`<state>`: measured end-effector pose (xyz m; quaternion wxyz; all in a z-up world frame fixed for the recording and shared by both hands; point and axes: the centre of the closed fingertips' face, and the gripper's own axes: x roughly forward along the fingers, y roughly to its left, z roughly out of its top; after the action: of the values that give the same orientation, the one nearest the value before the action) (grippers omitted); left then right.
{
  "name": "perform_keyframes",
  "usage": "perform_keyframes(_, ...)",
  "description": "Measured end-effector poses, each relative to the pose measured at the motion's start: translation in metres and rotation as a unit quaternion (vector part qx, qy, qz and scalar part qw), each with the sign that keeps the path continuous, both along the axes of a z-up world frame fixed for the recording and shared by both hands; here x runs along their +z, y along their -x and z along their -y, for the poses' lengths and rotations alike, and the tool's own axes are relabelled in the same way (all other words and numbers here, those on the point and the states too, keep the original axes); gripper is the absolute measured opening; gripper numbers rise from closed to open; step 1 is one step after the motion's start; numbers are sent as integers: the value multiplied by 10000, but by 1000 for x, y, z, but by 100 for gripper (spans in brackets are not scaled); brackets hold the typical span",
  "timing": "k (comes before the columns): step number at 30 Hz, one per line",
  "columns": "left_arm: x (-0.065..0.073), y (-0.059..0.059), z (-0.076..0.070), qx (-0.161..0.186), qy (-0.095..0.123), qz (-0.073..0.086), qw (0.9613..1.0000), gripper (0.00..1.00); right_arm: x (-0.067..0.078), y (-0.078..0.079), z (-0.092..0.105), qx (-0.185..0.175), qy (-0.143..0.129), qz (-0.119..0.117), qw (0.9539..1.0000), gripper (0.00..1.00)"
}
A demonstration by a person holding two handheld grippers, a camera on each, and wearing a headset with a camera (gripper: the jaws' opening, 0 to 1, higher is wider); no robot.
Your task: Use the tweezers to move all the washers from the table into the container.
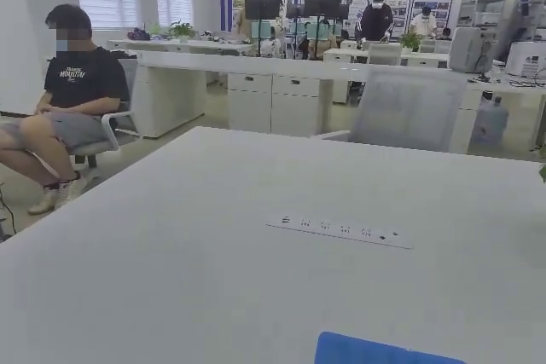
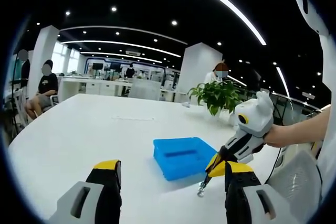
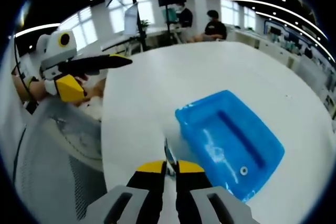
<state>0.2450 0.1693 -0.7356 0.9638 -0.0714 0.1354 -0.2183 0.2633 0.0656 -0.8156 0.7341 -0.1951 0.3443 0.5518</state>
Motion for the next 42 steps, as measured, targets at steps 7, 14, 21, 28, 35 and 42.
perform_keyframes(7,0,0,1,-16,-23,-10,10000,82,1,2,2,34,10,210,9998,2)
perform_keyframes(14,0,1,3,-27,-52,-12,10000,81,16,-6,11,-389,-346,15,9986,2)
perform_keyframes(21,-2,1,2,-52,-73,-25,10000,81,43,-17,20,-685,-699,-136,9951,2)
perform_keyframes(28,-2,1,3,-42,-77,-24,10000,81,72,-39,28,-1100,-1180,-129,9868,2)
perform_keyframes(35,-4,1,3,-73,-111,-42,9999,80,78,-71,33,-1515,-1385,-28,9787,2)
perform_keyframes(42,-3,2,5,-101,-147,-79,9998,80,51,-99,35,-1809,-1185,-164,9762,2)
